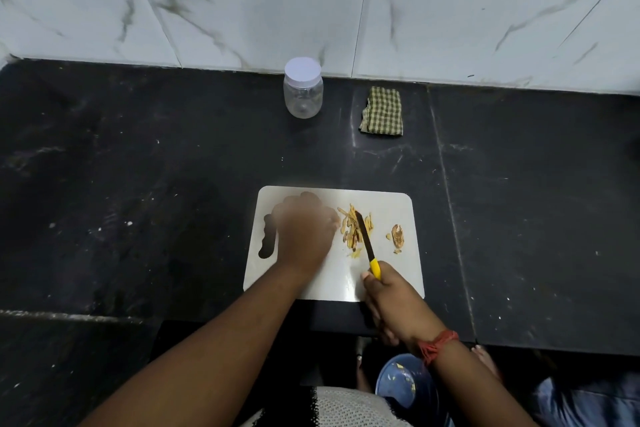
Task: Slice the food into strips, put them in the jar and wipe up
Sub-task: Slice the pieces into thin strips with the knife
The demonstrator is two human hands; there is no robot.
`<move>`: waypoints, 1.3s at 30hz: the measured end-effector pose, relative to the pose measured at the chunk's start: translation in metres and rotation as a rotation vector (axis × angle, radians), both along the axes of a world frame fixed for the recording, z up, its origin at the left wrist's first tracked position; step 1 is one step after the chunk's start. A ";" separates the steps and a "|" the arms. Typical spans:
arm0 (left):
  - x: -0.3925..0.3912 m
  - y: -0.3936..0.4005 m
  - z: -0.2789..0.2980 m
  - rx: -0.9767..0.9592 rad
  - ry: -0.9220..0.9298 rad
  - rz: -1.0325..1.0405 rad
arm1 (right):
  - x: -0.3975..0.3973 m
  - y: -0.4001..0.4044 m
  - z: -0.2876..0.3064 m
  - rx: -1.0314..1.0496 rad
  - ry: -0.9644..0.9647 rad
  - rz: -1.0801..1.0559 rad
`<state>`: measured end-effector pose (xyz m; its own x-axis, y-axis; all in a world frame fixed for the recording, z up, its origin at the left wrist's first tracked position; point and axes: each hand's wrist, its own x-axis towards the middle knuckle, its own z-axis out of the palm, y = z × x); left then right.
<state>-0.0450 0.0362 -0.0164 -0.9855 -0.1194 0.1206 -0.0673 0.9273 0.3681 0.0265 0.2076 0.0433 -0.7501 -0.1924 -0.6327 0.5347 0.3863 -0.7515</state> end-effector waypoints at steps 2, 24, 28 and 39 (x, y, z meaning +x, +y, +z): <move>-0.003 0.006 0.000 -0.011 -0.007 -0.028 | -0.002 0.002 0.004 -0.031 0.012 -0.017; 0.027 -0.067 -0.007 0.046 -0.004 0.136 | -0.024 -0.020 0.006 -0.075 0.111 0.104; 0.027 -0.064 -0.003 0.061 -0.056 0.060 | -0.023 -0.027 0.007 -0.082 0.118 0.122; 0.015 -0.041 0.004 0.183 -0.055 0.042 | -0.021 -0.025 0.009 -0.060 0.122 0.118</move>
